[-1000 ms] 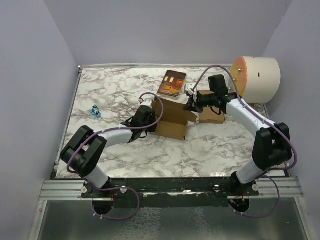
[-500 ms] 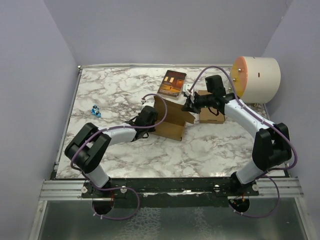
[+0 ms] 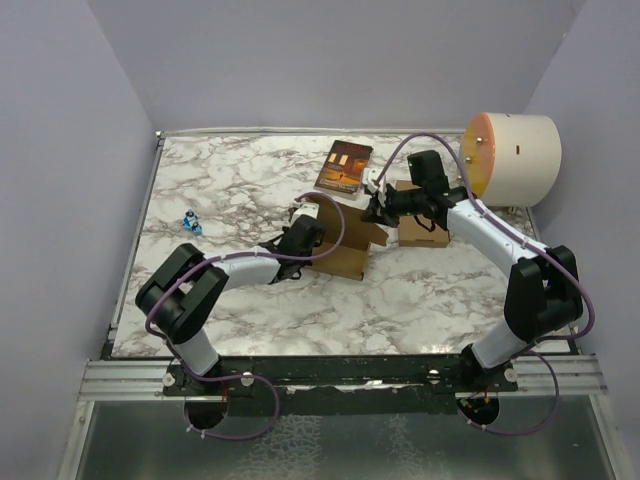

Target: Fold the paper box

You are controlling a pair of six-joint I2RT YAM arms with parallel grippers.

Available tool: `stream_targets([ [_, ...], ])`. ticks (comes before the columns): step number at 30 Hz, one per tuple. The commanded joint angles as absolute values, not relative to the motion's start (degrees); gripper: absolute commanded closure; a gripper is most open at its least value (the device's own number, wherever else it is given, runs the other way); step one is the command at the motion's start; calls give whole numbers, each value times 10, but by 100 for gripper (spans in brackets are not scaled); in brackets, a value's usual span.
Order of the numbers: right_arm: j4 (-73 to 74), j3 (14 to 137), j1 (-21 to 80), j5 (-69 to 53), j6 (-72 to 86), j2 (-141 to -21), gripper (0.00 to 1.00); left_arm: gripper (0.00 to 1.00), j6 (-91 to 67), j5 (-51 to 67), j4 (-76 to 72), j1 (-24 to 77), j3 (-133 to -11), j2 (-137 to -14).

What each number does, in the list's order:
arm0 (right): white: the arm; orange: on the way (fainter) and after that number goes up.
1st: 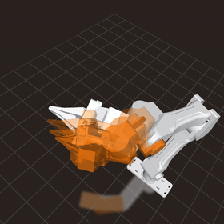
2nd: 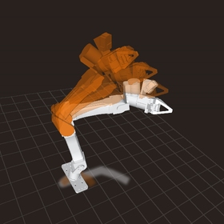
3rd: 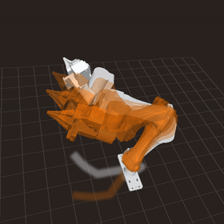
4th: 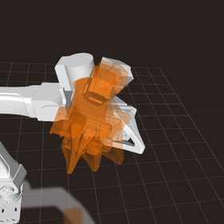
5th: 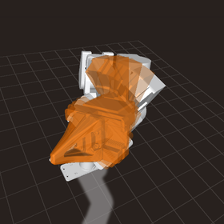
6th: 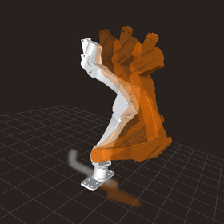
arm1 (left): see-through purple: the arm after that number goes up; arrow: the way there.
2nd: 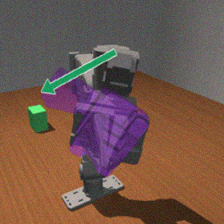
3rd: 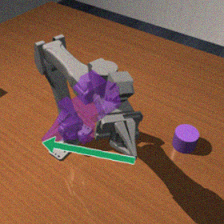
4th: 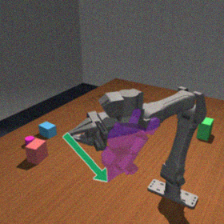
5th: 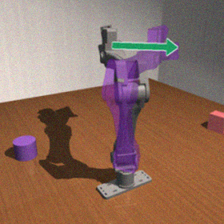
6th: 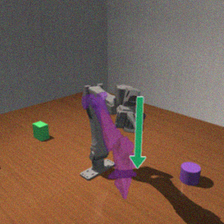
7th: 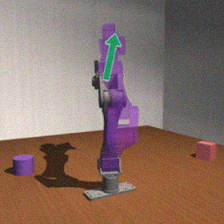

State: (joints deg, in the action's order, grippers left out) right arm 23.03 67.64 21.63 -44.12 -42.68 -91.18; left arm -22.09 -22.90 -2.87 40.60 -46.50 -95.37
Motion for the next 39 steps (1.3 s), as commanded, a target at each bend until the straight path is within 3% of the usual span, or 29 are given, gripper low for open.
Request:
stream_targets([
  [1,240,667,227,-433,-423,-907,99,96,-206,-248,0,405,-479,-963],
  [5,240,667,227,-433,-423,-909,99,83,-211,-237,1,405,-487,-952],
  [39,246,669,240,-436,-432,-914,99,59,-226,-248,-48,405,-485,-910],
])
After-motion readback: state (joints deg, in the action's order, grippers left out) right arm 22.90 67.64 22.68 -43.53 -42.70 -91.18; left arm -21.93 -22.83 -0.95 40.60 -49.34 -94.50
